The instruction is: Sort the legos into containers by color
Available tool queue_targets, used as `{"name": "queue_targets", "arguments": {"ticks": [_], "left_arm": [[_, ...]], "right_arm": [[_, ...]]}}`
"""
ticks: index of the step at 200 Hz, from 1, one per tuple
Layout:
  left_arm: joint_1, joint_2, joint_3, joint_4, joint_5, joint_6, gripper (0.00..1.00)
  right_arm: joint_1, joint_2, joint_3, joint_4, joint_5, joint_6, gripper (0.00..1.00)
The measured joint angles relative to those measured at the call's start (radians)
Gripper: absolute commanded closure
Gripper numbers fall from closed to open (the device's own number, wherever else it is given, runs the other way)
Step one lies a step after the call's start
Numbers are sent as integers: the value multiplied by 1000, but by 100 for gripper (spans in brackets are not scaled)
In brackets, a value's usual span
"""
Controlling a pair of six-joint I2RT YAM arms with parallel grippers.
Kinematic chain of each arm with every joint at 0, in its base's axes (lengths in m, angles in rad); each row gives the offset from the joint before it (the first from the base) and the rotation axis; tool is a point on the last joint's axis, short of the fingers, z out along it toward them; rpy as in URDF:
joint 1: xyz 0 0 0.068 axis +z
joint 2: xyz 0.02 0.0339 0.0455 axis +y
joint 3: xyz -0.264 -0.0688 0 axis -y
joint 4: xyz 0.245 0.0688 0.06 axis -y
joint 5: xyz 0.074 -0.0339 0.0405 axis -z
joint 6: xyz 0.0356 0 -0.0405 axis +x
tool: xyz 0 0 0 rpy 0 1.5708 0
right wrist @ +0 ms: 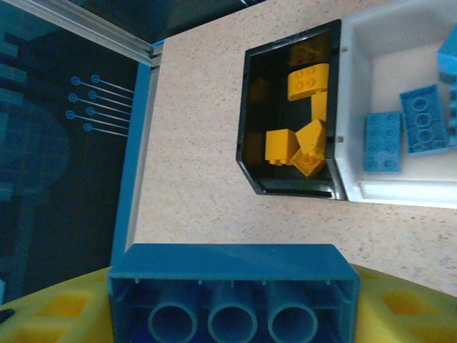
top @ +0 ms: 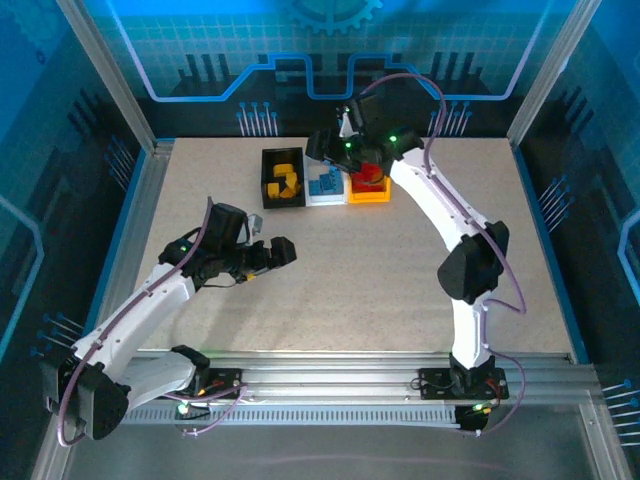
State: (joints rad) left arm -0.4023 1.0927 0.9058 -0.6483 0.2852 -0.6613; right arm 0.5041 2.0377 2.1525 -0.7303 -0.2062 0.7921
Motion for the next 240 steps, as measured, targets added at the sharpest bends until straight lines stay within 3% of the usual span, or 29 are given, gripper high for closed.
{"name": "queue_targets", "arguments": {"ticks": [68,240], "left_arm": [[0,-21,-71,19,-4,-75,1],[7,-19,-127,75,0,-198,1]], "right_arm": [[-30,177,226,-5,-106,65,42],[-81,360,232,8,-195,199,41]]}}
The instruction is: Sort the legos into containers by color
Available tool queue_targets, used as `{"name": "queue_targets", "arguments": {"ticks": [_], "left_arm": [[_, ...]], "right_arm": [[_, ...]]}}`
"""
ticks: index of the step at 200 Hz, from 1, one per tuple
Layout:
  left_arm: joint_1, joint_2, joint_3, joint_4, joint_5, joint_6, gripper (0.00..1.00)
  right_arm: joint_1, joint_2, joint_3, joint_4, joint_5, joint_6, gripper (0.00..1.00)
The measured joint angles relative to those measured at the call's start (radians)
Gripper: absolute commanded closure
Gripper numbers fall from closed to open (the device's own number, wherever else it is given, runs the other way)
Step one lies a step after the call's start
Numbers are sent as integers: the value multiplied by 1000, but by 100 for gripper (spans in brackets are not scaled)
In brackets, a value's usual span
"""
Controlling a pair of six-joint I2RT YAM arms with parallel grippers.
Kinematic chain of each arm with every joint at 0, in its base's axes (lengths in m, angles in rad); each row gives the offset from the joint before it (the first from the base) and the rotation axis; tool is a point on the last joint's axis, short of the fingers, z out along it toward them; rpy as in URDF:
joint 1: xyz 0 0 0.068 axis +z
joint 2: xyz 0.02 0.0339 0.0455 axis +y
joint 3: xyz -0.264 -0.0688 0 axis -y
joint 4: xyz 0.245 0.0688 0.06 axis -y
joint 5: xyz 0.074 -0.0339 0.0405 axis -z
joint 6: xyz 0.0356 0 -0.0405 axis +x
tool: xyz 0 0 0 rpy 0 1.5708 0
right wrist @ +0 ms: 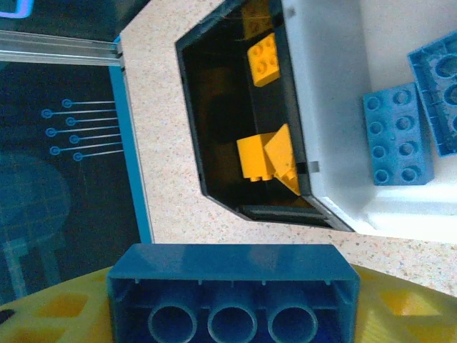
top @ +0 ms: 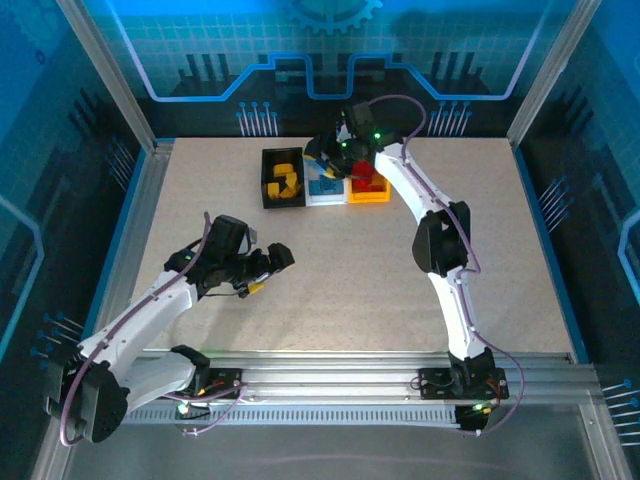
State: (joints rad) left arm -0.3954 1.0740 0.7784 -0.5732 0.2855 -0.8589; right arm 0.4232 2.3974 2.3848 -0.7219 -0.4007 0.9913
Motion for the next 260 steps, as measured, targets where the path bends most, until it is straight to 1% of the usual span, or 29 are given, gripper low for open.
{"name": "queue_targets", "arguments": {"ticks": [68,156,182,193,207,211,214,216,217,219,260], "left_arm": [[23,-48,-10,-32,0,-6,1],[72,-100,-14,-114,0,-3,1],[96,-114,-14,-143,0,4,1],[105,-115,-14,-152,0,8,1],[114,-115,-14,-163,0,19,1],[118,-115,-14,-164,0,22,1],[120,-115,-14,-166,1,23,1],[121,-115,-14,-166,1,24,1],[122,-115,-14,-167,1,24,1],[124,-115,-14,-168,1,26,1],[152,-112,-14,-179,12,50,1]], "right_arm": [[-23,70,2,13,4,31,41],[-47,226,163,57,11,103,40],[-47,266,199,90,9,129,39],[-47,274,208,101,9,142,36],[-48,282,217,120,11,158,30],[-48,284,222,124,11,164,24],[-48,287,227,127,10,163,17],[-48,288,229,130,11,166,6],[-47,289,230,132,13,173,3],[-47,290,232,133,14,174,1],[-50,293,262,169,26,184,0]]}}
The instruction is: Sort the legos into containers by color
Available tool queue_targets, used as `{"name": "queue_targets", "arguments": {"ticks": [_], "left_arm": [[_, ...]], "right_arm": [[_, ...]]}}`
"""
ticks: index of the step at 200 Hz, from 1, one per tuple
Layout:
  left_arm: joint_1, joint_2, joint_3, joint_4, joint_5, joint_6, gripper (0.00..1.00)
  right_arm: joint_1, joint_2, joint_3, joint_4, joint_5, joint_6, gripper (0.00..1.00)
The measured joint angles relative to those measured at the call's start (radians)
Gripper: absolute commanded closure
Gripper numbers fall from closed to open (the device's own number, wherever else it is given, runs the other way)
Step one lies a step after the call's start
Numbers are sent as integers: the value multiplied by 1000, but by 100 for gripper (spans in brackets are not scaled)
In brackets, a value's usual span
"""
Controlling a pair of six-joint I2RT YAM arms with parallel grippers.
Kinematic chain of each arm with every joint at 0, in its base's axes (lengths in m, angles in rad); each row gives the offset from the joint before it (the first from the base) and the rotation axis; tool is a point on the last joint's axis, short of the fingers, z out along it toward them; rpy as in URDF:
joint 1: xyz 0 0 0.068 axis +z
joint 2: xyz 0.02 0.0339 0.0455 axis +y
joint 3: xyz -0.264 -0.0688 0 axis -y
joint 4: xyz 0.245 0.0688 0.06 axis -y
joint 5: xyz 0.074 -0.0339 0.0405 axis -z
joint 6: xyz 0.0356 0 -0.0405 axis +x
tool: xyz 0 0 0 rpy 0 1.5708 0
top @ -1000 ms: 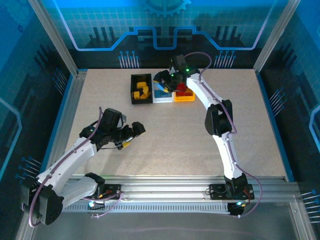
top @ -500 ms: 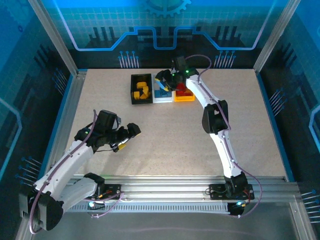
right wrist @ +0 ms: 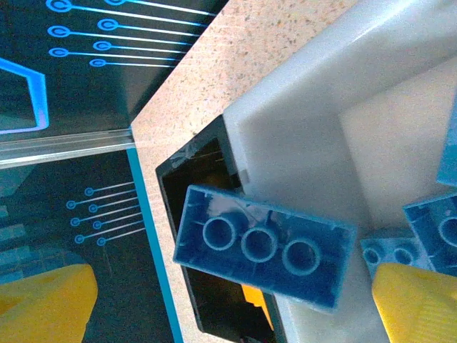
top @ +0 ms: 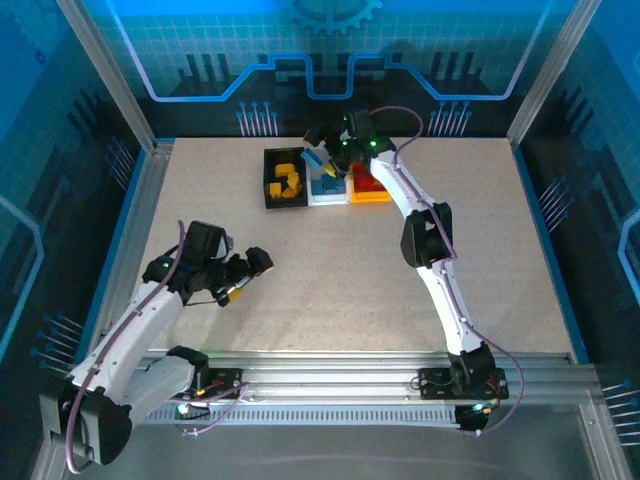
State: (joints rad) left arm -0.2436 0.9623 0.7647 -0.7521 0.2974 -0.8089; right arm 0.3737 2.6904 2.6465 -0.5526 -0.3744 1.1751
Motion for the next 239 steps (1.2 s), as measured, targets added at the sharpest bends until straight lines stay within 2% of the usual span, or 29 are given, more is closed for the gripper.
{"name": "queue_targets", "arguments": {"ticks": [67,133,170,205,225,239], "left_arm": [[18,3,0,-3,24,34,1],[19,-34,-6,-2,40,49,1],[19,-83,-15,-2,41,54,1],[19,-113,-15,-2,41,72,1],[18,-122,-14,-2,40,87,1],[13,-126,-8,-3,36,103,1]], "right_arm": [[-1,1,0,-2,3,-10,0],[11,-68,-12,-81,19,-113,0],[46,-217,-39,-148,24,-262,0],[119,-415,-111,-228,49,-495,0],[172,-547,-215,-263,111,-636,0],[202,-659,-348,-261,166,-710,0]]}}
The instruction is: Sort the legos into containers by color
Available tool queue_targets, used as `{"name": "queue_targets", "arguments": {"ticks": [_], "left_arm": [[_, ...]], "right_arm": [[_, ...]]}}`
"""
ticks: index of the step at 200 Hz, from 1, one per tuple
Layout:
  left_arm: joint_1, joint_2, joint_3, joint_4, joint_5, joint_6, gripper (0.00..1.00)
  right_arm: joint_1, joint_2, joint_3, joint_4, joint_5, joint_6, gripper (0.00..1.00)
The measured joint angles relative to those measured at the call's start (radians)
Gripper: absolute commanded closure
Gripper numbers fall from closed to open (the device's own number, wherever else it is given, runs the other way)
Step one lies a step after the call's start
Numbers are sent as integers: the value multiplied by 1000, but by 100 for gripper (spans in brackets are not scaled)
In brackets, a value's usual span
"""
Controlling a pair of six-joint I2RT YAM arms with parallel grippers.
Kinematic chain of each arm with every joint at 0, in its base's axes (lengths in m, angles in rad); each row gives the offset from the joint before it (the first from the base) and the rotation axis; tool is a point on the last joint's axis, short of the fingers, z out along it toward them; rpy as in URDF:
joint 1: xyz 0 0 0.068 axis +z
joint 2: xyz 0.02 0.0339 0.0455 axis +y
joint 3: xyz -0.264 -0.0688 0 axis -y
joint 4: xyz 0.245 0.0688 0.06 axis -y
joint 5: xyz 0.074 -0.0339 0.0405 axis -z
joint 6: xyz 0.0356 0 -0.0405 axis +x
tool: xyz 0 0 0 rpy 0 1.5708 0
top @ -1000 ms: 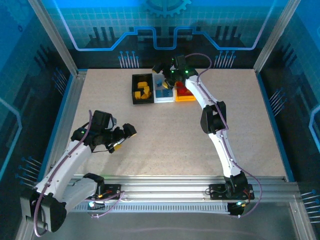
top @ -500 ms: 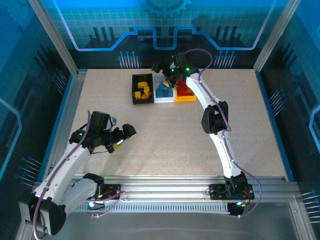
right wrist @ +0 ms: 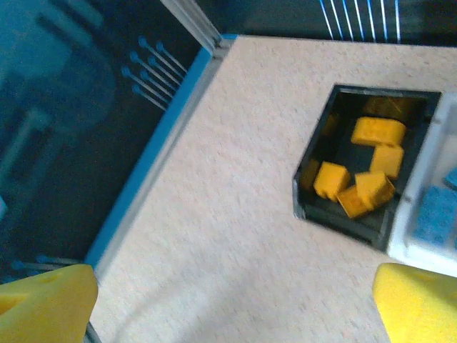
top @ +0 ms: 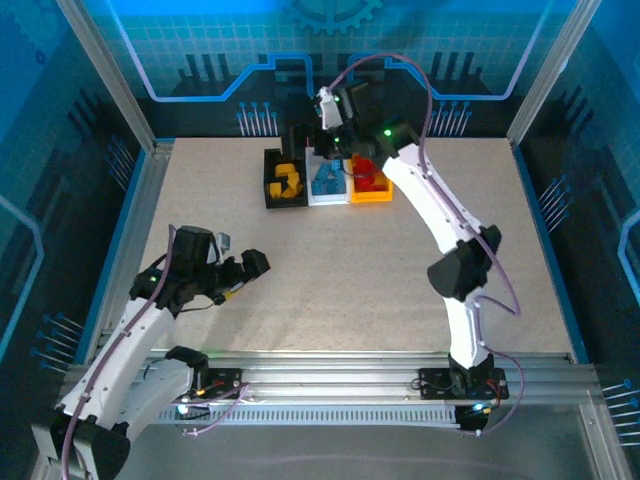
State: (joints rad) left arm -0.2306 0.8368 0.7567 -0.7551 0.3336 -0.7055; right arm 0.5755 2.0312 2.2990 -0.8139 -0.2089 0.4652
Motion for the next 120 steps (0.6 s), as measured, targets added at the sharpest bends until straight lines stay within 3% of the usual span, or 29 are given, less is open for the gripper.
{"name": "queue_targets", "arguments": {"ticks": [29,56,120], "left_arm": [[-8,0,49,1,-31,37,1],[-12,7,100,2,-127,64,1],[-21,98,118,86,-392,58,1]], "right_arm": [[6,-224,-331,63,104,-82,0],[8,-423,-626,177,201,-162,0],[-28,-835,-990,296,354,-253,0]]}}
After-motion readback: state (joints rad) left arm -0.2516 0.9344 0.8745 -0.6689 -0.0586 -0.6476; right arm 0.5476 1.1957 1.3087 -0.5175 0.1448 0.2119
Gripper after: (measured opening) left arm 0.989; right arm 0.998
